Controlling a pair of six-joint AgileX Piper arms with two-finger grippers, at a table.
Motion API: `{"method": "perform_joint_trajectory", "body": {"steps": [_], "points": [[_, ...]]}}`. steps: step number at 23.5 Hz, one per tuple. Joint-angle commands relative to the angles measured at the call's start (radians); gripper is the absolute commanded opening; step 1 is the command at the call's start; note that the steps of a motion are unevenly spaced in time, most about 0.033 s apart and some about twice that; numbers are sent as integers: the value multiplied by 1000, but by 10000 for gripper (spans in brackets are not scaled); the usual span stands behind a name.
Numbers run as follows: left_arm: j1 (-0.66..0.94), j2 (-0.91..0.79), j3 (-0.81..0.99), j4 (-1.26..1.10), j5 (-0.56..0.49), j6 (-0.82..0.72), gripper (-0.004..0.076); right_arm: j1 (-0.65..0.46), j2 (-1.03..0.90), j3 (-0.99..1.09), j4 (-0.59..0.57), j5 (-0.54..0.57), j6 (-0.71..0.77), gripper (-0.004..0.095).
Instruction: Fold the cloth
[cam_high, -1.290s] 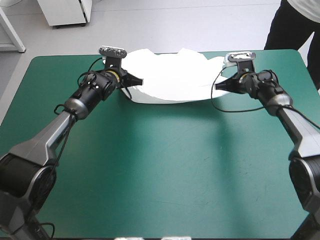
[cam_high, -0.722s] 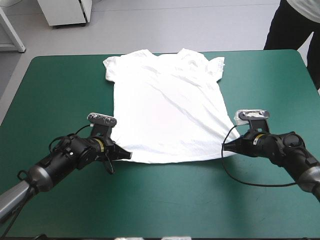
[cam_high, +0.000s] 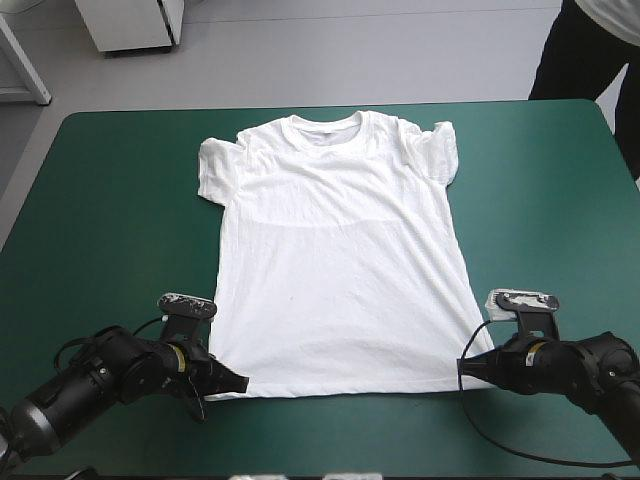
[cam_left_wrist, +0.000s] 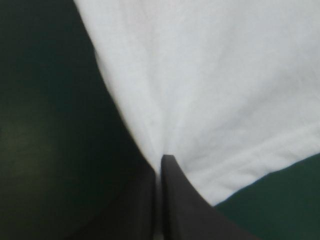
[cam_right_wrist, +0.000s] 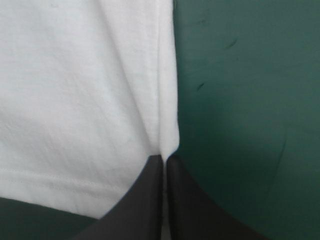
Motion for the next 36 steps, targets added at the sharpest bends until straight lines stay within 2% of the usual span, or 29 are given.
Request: {"method": "perform_joint_trajectory", "body": {"steps": [1,4,7,10,12,15,18,21,23,26,29,36], "points": [[-6,-16,-36,-33,56,-8,15,3,-1,-22,4,25,-11,54],[-6,-16,-68,-65,124,42,128,3,-1,-41,24,63,-24,247],[-6,-16,-138,-88,199,85,289,3,-1,-99,29,112,-14,471],[-6,-16,-244,-34,241,87,426,3,-1,-191,11,119,-14,570],[-6,-13,-325,42,245,56,461,3,-1,-268,-21,112,-3,567],[30,26,-476,159,274,-2,460,3,31,-430,-117,145,63,567],[162,128,-618,111,296,105,460,3,102,-569,-159,193,68,567],[318,268,-769,14,259,203,460,2,227,-731,-219,196,66,567],[355,343,-834,-3,238,231,458,-34,314,-803,-182,196,23,556],[355,490,-897,0,225,248,457,-163,446,-903,-30,200,-62,534],[355,606,-943,1,224,250,457,-229,525,-959,88,250,-150,534],[364,812,-1029,-3,190,239,457,-237,549,-969,81,254,-167,534]]}}
